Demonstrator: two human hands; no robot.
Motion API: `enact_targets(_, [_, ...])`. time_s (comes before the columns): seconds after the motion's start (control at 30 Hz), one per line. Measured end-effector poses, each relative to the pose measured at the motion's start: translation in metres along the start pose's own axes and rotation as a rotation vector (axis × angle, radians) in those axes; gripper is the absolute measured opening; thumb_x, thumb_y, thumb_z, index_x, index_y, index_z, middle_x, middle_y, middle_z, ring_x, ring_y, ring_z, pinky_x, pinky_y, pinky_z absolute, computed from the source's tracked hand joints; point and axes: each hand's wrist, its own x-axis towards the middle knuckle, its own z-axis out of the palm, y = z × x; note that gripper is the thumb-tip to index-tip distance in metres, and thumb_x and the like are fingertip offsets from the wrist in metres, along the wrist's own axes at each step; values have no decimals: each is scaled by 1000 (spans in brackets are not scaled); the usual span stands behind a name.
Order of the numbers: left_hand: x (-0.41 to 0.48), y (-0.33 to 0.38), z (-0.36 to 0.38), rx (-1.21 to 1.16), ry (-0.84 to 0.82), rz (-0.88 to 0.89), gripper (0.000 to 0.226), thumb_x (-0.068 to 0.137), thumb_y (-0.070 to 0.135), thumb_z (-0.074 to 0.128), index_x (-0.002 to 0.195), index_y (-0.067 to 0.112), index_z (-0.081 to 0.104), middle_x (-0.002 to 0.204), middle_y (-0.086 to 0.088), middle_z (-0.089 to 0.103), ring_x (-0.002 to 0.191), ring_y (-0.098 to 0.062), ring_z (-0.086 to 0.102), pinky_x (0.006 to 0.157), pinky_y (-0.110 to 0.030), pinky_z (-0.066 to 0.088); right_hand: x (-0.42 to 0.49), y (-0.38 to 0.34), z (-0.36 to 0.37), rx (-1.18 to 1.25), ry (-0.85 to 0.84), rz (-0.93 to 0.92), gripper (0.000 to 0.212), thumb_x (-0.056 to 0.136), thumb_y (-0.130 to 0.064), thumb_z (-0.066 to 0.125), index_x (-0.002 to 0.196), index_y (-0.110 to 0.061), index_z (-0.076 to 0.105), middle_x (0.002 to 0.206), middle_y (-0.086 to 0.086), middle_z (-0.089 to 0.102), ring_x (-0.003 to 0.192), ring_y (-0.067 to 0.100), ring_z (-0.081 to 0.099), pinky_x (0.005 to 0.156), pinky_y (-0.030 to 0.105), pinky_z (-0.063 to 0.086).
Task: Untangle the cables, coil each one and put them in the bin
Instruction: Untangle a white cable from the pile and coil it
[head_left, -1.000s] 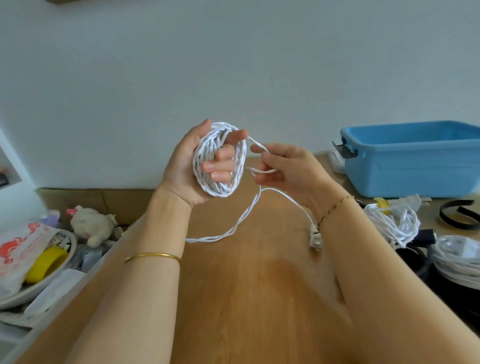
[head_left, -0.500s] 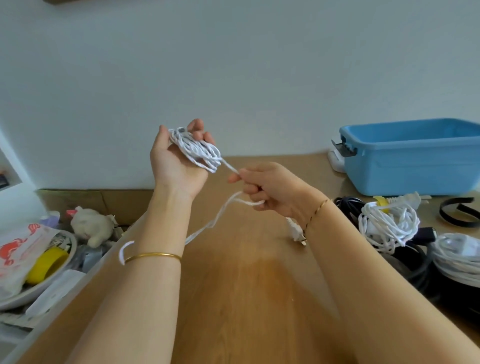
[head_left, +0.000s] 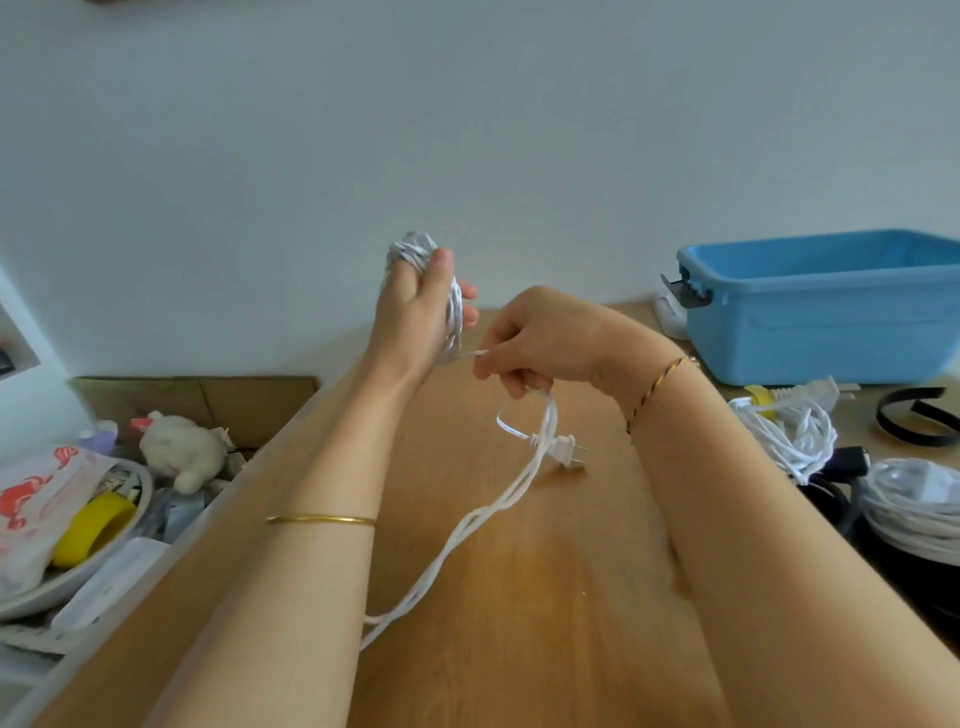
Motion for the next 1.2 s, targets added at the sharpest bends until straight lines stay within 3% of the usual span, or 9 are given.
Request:
enact_targets(0.07, [-2, 1, 0, 126, -20, 58, 35, 104, 26, 35, 108, -6, 48, 87, -17, 62, 53, -4, 58, 54, -14, 46, 1, 1, -3, -35, 64, 7, 18, 83, -12, 65, 66, -7, 63, 53, -2, 56, 43, 7, 42, 52, 21, 38])
enact_targets(0.13, [-4, 4, -1, 266, -46, 116, 36, 103, 25, 38, 100, -9, 51, 84, -19, 64, 55, -7, 57, 55, -14, 45, 3, 2, -4, -58, 144, -2, 11, 82, -12, 66, 73, -7, 68, 57, -1, 58, 51, 9, 48, 55, 23, 41])
enact_targets(0.33, [-12, 19, -5, 378, -244, 79, 35, 97, 24, 42, 84, -8, 45, 75, -30, 57, 60, -26, 58, 68, -40, 55, 10, 6, -3, -206, 407, -11, 22, 76, -1, 59, 76, -23, 67, 69, -7, 54, 76, 19, 58, 71, 30, 48])
enact_targets(0.43, [-13, 24, -9, 351, -386, -32, 40, 91, 36, 55, 94, -4, 49, 76, -16, 59, 61, -17, 58, 60, -29, 49, 13, 9, 0, -211, 495, -48, 24, 74, 0, 59, 78, -23, 66, 80, -3, 56, 82, 22, 59, 72, 31, 49])
enact_targets(0.53, [-13, 27, -13, 535, -453, -30, 35, 85, 28, 67, 106, 4, 52, 72, -6, 63, 59, -13, 60, 57, -25, 47, 16, 12, 3, -222, 584, -67, 16, 72, -6, 66, 79, -21, 64, 84, -1, 58, 83, 24, 59, 71, 33, 48])
enact_targets(0.77, [-17, 29, -17, 707, -486, -130, 34, 90, 39, 59, 80, 7, 58, 49, -1, 58, 42, -14, 51, 41, -16, 39, 16, 13, 4, -142, 688, -97, 8, 75, -11, 67, 80, -17, 65, 90, 0, 66, 85, 22, 60, 76, 37, 50])
enact_targets(0.93, [-17, 36, -22, 348, -668, -356, 35, 92, 29, 47, 90, 0, 66, 53, -10, 53, 39, -19, 41, 45, -23, 33, 19, 20, 5, -37, 653, -137, 10, 81, -17, 64, 85, -18, 73, 91, -1, 71, 89, 18, 63, 81, 36, 50])
enact_targets(1.07, [-16, 34, -33, 65, -796, -428, 36, 85, 31, 50, 86, -2, 65, 49, -7, 50, 33, -11, 37, 36, -17, 34, 22, 27, 3, 53, 582, -206, 23, 89, -10, 59, 109, -13, 71, 113, 5, 66, 105, 16, 58, 85, 18, 39])
enact_targets(1.2, [-10, 26, -41, -335, -763, -470, 45, 77, 31, 41, 78, -5, 66, 44, -8, 44, 28, -6, 32, 32, -15, 33, 25, 41, 9, 175, 532, -157, 34, 90, 3, 47, 115, -10, 67, 118, 6, 66, 113, 16, 57, 92, 17, 39])
